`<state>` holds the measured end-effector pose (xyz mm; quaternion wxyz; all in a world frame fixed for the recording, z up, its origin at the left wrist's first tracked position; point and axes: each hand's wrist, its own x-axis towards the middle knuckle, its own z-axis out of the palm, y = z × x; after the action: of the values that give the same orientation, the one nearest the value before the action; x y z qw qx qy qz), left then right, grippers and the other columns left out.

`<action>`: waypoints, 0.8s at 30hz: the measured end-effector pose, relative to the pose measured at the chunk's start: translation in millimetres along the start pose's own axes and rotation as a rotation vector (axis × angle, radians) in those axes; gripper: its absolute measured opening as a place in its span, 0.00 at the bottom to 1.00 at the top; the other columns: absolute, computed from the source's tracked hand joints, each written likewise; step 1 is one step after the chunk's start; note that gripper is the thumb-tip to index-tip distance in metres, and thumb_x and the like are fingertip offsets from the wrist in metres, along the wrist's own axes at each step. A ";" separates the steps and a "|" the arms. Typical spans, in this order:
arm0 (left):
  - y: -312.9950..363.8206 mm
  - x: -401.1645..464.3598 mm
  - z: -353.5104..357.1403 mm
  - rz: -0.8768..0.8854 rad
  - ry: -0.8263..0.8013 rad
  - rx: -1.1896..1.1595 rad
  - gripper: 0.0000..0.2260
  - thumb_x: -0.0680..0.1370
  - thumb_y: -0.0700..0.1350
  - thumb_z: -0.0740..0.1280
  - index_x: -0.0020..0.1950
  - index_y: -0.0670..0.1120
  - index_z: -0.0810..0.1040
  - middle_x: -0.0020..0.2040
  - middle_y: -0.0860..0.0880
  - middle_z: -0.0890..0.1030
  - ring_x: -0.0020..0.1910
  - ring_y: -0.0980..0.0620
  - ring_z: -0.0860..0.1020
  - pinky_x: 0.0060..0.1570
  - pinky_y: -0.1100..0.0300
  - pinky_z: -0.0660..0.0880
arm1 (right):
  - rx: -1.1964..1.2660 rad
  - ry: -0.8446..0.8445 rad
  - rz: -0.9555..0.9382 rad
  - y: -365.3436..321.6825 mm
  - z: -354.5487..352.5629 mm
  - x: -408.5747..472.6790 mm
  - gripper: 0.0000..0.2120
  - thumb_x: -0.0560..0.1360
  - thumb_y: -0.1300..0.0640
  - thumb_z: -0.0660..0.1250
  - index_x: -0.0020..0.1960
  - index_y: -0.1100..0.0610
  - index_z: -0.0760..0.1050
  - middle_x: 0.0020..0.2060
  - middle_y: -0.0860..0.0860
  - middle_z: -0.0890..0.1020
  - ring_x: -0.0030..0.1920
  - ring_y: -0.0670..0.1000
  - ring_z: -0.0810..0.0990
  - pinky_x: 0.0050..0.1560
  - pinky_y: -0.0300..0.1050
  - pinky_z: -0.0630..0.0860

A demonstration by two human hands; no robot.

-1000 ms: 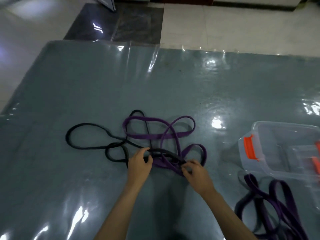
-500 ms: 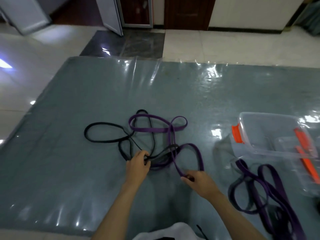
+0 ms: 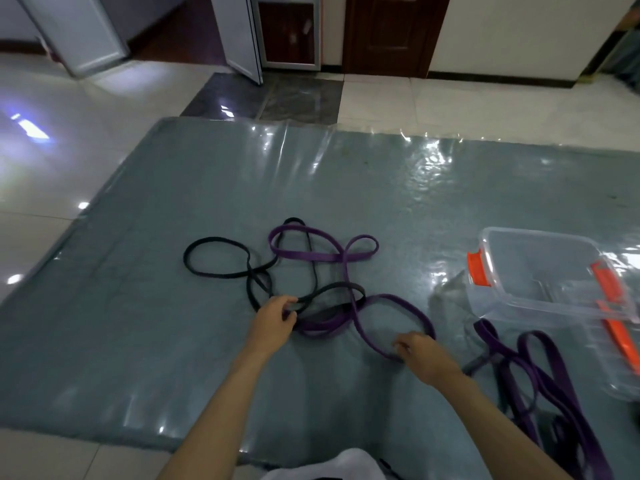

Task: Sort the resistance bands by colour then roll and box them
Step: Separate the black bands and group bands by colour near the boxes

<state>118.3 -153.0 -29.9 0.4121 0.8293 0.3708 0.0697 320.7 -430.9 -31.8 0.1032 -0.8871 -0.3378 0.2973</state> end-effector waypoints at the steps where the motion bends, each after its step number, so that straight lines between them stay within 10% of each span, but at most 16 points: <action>1: -0.4 1.2 1.3 -0.009 -0.021 0.015 0.14 0.83 0.39 0.69 0.68 0.46 0.80 0.60 0.49 0.80 0.58 0.52 0.80 0.61 0.55 0.79 | -0.005 0.012 -0.015 -4.7 1.4 2.7 0.14 0.86 0.56 0.60 0.65 0.55 0.81 0.59 0.53 0.82 0.60 0.55 0.82 0.63 0.50 0.78; 12: -22.3 12.5 16.7 -0.048 -0.068 0.280 0.22 0.74 0.48 0.80 0.66 0.50 0.81 0.66 0.51 0.75 0.67 0.47 0.72 0.67 0.55 0.71 | 0.191 0.050 -0.069 -42.1 1.3 51.2 0.25 0.84 0.48 0.65 0.79 0.51 0.67 0.73 0.52 0.75 0.67 0.54 0.78 0.66 0.50 0.76; 19: -35.6 15.7 10.4 -0.079 0.024 0.035 0.11 0.76 0.53 0.79 0.46 0.51 0.79 0.44 0.58 0.79 0.41 0.61 0.78 0.40 0.66 0.72 | 0.390 -0.020 -0.017 -68.5 13.1 82.6 0.27 0.81 0.49 0.71 0.75 0.55 0.68 0.67 0.55 0.78 0.62 0.55 0.81 0.64 0.51 0.78; 24: -25.1 33.3 -0.9 -0.253 -0.159 -0.218 0.17 0.82 0.59 0.69 0.47 0.46 0.73 0.40 0.52 0.87 0.28 0.51 0.81 0.32 0.54 0.79 | 0.507 -0.009 0.136 -82.1 28.5 90.1 0.23 0.80 0.53 0.73 0.70 0.59 0.71 0.60 0.55 0.84 0.61 0.58 0.83 0.57 0.49 0.79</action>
<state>127.7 -120.3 -54.1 0.5330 0.7295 0.4286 -0.0089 313.1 -310.3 -64.3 0.3006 -0.8520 -0.1927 0.3829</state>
